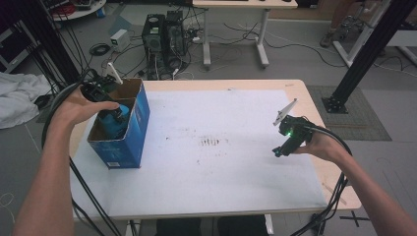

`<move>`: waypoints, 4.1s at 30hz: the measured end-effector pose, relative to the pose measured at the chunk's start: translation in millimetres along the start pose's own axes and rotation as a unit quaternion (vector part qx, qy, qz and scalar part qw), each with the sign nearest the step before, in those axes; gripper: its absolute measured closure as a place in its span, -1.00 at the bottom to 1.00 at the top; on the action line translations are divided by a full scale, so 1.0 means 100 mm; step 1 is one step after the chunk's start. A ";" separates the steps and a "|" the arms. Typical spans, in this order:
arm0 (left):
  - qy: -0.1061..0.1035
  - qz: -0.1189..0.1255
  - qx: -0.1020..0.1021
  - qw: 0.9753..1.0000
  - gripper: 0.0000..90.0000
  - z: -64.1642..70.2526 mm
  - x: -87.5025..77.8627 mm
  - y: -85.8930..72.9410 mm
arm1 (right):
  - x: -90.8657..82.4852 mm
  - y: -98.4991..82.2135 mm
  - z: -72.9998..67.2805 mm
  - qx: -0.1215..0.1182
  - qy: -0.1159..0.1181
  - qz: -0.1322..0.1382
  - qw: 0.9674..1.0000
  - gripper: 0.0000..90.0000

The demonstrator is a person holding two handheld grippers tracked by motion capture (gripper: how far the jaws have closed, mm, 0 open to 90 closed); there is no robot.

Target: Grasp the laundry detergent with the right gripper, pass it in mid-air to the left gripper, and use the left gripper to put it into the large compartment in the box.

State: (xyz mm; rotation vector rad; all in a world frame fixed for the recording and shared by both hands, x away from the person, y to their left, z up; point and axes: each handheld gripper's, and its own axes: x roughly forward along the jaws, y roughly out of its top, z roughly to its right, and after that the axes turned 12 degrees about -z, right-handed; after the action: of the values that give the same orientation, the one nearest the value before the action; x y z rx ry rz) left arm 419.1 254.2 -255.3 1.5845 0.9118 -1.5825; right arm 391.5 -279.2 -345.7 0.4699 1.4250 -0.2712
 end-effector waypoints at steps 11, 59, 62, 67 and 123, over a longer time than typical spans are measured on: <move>0.003 0.002 0.031 1.000 -0.15 -0.01 0.13 -0.03 | 0.03 0.02 -0.02 0.002 0.003 -0.001 1.000 -0.57; 0.038 -0.054 0.052 0.996 -0.28 0.05 0.14 0.02 | 0.10 0.04 -0.05 -0.003 0.006 -0.006 1.000 -0.57; 0.035 -0.050 0.052 0.997 -0.28 0.05 0.11 0.02 | 0.10 0.04 -0.05 -0.001 0.006 -0.008 1.000 -0.57; 0.038 -0.052 0.053 0.997 -0.28 0.05 0.05 0.04 | 0.10 0.05 -0.06 -0.003 0.008 -0.007 1.000 -0.57; 0.031 -0.011 0.232 0.972 -0.48 1.64 -0.41 1.08 | -0.16 0.06 -0.04 0.015 -0.014 0.013 1.000 -0.57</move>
State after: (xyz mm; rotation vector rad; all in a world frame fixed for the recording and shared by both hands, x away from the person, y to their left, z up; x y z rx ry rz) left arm 430.2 58.4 -213.8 1.9533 0.6158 -1.8660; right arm 388.2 -273.0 -328.8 0.5063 1.3888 -0.2776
